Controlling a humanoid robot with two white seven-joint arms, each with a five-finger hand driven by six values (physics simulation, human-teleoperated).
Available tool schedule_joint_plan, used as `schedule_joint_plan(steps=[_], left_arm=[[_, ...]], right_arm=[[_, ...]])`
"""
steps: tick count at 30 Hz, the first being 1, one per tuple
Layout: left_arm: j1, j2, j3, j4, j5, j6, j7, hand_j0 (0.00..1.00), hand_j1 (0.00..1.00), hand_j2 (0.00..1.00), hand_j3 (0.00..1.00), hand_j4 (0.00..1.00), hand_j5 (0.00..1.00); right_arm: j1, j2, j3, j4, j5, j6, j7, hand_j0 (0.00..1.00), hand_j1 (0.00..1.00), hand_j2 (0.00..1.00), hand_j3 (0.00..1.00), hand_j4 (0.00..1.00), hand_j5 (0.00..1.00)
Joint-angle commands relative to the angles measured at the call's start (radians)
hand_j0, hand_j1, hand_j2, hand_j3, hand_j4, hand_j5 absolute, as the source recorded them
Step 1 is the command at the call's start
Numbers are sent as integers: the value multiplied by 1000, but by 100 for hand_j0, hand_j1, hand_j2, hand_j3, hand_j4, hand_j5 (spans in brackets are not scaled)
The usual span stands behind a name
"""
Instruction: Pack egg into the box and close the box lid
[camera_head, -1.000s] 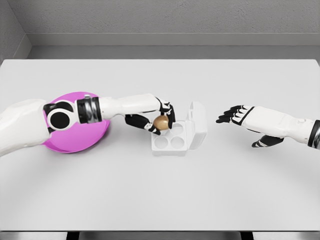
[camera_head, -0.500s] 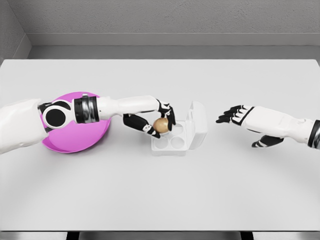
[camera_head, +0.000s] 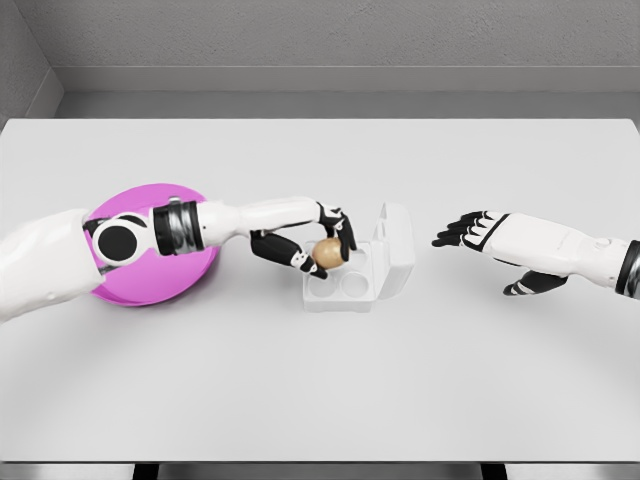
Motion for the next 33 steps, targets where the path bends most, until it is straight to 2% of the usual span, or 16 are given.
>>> schedule_joint_plan(steps=[1, 6, 18, 21, 26, 29, 33], left_arm=[[0, -14, 4, 27, 10, 1, 0, 41, 41, 41, 41, 41, 41], [0, -42, 4, 58, 10, 1, 0, 41, 41, 41, 41, 41, 41], [12, -48, 22, 73, 10, 1, -7, 45, 45, 45, 45, 45, 45], [15, -54, 29, 73, 8, 1, -7, 50, 50, 50, 50, 50, 50], [17, -54, 30, 72, 7, 1, -7, 67, 67, 67, 67, 67, 67], [18, -51, 30, 70, 7, 1, -7, 71, 71, 71, 71, 71, 71], [35, -43, 45, 59, 4, 1, -7, 71, 71, 71, 71, 71, 71]], right_arm=[[0, -1, 0, 0, -7, 3, 0, 100, 100, 100, 100, 100, 100], [-2, -1, 0, 1, -7, 3, 0, 100, 100, 100, 100, 100, 100], [-2, -1, 0, 3, -7, 3, 0, 100, 100, 100, 100, 100, 100], [-2, -1, 0, 3, -7, 3, 0, 100, 100, 100, 100, 100, 100], [-2, -1, 0, 3, -7, 3, 0, 100, 100, 100, 100, 100, 100], [-2, -1, 1, 3, -7, 3, 0, 100, 100, 100, 100, 100, 100], [-2, -1, 1, 3, -5, 3, 0, 100, 100, 100, 100, 100, 100]])
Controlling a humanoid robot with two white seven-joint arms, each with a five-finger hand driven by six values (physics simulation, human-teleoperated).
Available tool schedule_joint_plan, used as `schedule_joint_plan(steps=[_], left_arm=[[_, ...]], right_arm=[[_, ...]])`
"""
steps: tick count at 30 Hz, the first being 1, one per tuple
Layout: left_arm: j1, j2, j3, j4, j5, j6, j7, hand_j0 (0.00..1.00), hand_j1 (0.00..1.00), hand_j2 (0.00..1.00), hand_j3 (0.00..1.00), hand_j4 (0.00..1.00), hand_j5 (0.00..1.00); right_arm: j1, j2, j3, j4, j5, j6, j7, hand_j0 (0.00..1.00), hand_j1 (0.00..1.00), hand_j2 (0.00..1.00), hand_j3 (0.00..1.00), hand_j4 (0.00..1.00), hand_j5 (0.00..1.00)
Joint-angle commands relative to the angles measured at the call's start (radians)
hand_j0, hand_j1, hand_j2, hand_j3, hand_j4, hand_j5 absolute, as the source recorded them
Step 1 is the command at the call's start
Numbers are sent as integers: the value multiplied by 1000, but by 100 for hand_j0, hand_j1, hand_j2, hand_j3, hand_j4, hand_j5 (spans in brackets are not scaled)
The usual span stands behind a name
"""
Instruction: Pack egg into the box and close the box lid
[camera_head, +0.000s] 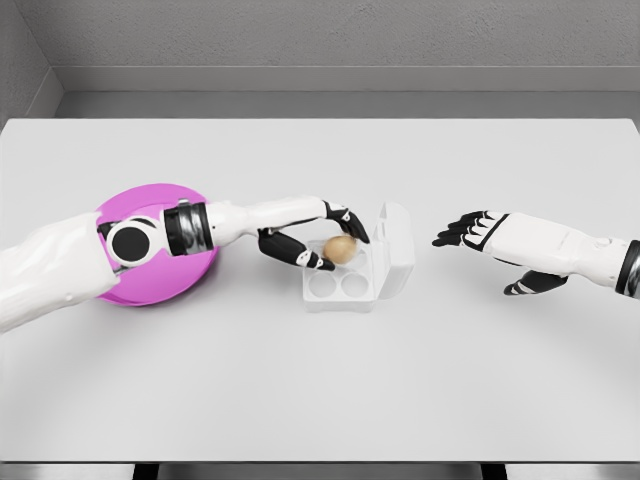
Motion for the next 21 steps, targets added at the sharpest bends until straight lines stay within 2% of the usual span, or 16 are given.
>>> schedule_joint_plan(steps=[1, 3, 5, 8, 9, 13, 16, 21], left_arm=[[0, 6, 8, -6, 4, 1, 0, 73, 73, 73, 73, 73, 73], [6, 14, 17, -20, 2, 1, 0, 74, 74, 74, 74, 74, 74], [6, 35, 19, -29, -1, 1, 0, 80, 80, 80, 80, 80, 80], [6, 88, 19, -42, -1, 1, 3, 97, 97, 97, 97, 97, 97], [8, 103, 19, -43, -2, 1, 5, 100, 100, 100, 100, 100, 100], [18, 152, 34, -45, -6, 1, 9, 100, 100, 100, 100, 100, 100], [71, 175, 119, -43, -52, 1, 11, 100, 100, 100, 100, 100, 100], [72, 210, 123, -40, -67, 1, 13, 100, 100, 100, 100, 100, 100]], right_arm=[[-2, -1, 0, 1, -6, 3, 0, 100, 100, 100, 100, 100, 100], [0, -1, 0, 1, -6, 3, 0, 100, 100, 100, 100, 100, 100], [0, -1, 0, 1, -6, 3, 0, 100, 100, 100, 100, 100, 100], [0, -1, 0, 1, -6, 3, 0, 100, 100, 100, 100, 100, 100], [0, -1, 0, 1, -6, 3, 0, 100, 100, 100, 100, 100, 100], [0, -1, 0, 1, -4, 3, 0, 100, 100, 100, 100, 100, 100], [0, -1, 0, 1, -4, 3, 0, 100, 100, 100, 100, 100, 100], [0, -1, 0, 1, -4, 3, 0, 100, 100, 100, 100, 100, 100]])
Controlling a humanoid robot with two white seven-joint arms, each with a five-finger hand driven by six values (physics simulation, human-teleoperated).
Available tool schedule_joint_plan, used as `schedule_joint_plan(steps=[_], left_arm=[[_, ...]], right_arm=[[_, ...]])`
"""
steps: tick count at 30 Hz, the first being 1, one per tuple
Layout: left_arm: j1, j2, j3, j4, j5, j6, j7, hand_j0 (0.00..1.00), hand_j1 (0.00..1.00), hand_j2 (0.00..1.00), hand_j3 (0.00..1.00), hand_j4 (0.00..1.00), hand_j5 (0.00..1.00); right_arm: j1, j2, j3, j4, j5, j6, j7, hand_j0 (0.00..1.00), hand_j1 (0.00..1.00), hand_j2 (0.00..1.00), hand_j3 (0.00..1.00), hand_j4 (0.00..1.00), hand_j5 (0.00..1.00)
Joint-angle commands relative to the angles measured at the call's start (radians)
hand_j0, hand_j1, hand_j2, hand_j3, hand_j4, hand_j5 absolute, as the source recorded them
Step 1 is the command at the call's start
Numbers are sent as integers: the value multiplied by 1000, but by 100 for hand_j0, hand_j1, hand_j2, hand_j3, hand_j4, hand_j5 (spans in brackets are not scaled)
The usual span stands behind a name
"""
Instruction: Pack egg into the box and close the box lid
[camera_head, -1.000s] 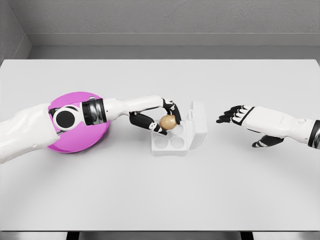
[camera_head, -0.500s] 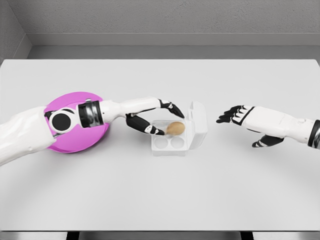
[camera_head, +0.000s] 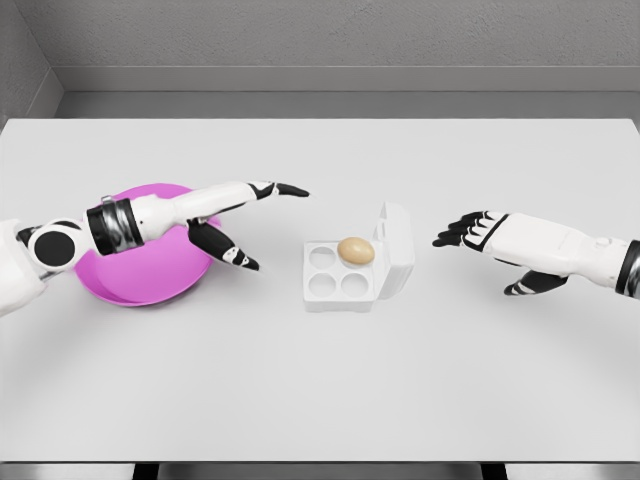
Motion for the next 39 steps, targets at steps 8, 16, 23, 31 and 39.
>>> schedule_joint_plan(steps=[8, 16, 23, 31, 39], left_arm=[[95, 120, 176, 18, -56, 1, -3, 100, 100, 100, 100, 100, 100], [95, 160, 198, 22, -56, 1, -12, 100, 100, 100, 100, 100, 100], [94, 160, 202, 34, -71, 1, -12, 100, 100, 100, 100, 100, 100], [109, 157, 244, 34, -90, 1, -29, 100, 100, 100, 100, 100, 100], [109, 158, 244, 36, -90, 1, -34, 100, 100, 100, 100, 100, 100]], right_arm=[[3, -1, 0, -2, -6, 3, 0, 100, 100, 100, 100, 100, 100], [-6, -1, -2, -20, -11, 3, 0, 100, 100, 100, 100, 100, 100], [-18, 0, 18, -22, -11, 3, 0, 100, 100, 100, 100, 100, 100], [-28, 8, 40, -22, -11, 3, 0, 100, 100, 100, 100, 100, 100], [-32, 28, 41, -29, -11, 3, 0, 100, 100, 100, 100, 100, 100]])
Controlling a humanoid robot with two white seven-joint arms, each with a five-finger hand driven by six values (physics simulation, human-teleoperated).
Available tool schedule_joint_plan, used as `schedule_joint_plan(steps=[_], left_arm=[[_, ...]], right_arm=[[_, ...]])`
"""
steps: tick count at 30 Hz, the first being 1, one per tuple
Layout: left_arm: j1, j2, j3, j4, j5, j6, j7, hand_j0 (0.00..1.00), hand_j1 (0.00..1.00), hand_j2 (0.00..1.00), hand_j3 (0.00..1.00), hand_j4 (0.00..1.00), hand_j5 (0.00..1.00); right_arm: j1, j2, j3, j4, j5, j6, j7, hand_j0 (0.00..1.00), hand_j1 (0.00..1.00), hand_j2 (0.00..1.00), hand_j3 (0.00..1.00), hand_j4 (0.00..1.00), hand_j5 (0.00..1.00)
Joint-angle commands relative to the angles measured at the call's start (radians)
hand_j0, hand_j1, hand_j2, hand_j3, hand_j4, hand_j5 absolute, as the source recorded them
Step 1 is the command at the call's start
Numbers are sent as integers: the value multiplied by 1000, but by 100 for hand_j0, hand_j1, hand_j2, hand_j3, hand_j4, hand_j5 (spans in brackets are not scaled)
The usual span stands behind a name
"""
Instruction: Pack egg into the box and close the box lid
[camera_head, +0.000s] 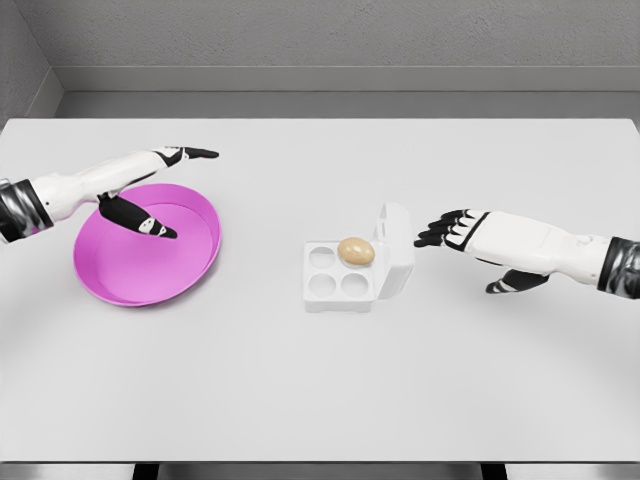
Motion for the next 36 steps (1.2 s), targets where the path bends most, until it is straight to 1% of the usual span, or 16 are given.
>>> schedule_joint_plan(steps=[1, 4, 17, 18, 20, 23, 25, 26, 29, 32, 34, 35, 36], left_arm=[[0, 0, 4, 1, 6, 1, 2, 100, 100, 100, 100, 100, 100], [3, -2, 17, -4, 5, 1, 4, 100, 100, 100, 100, 100, 100], [11, 3, 16, -2, 5, 1, -1, 100, 100, 100, 100, 100, 100], [11, 3, 17, -1, 5, 1, -1, 100, 100, 100, 100, 100, 100], [11, 3, 17, -2, 5, 1, 1, 100, 100, 100, 100, 100, 100], [11, 3, 16, -1, 3, 1, 1, 100, 100, 100, 100, 100, 100], [11, 3, 16, -1, 2, 1, -1, 100, 100, 100, 100, 100, 100], [11, 3, 16, -1, 2, 1, -1, 100, 100, 100, 100, 100, 100], [11, 3, 16, -1, 2, 1, 1, 100, 100, 100, 100, 100, 100], [11, 3, 16, -1, 2, 1, -1, 100, 100, 100, 100, 100, 100], [9, 3, 17, -1, 2, 1, -1, 100, 100, 100, 100, 100, 100], [9, 3, 16, -1, 2, 1, 1, 100, 100, 100, 100, 100, 100], [9, 4, 16, -1, 2, 1, -1, 100, 100, 100, 100, 100, 100]], right_arm=[[0, 1, 0, -3, -7, 3, 0, 100, 100, 100, 100, 100, 100], [-2, 7, 2, -8, -7, 3, 0, 100, 100, 100, 100, 100, 100], [-11, 14, 6, -19, -15, 3, 0, 100, 100, 100, 100, 100, 100], [-29, 14, 37, -20, -15, 3, 0, 100, 100, 100, 100, 100, 100], [-34, 29, 45, -20, -15, 3, 0, 100, 100, 100, 100, 100, 100], [-43, 34, 69, -20, -15, 3, 0, 100, 100, 100, 100, 100, 100], [-72, 56, 118, -20, -15, 3, 0, 100, 100, 100, 100, 100, 100], [-78, 64, 129, -20, -15, 3, 0, 100, 100, 100, 100, 100, 100], [-78, 64, 129, -20, -15, 3, 0, 100, 100, 100, 100, 100, 100], [-77, 49, 121, -19, -15, 3, 0, 100, 100, 100, 100, 100, 100], [-75, 41, 95, -17, -16, 3, 0, 100, 100, 100, 100, 100, 100], [-64, 1, 83, -16, -28, 3, 0, 100, 100, 100, 100, 100, 100], [-57, -20, 40, -13, -41, 3, 0, 100, 100, 100, 100, 100, 100]])
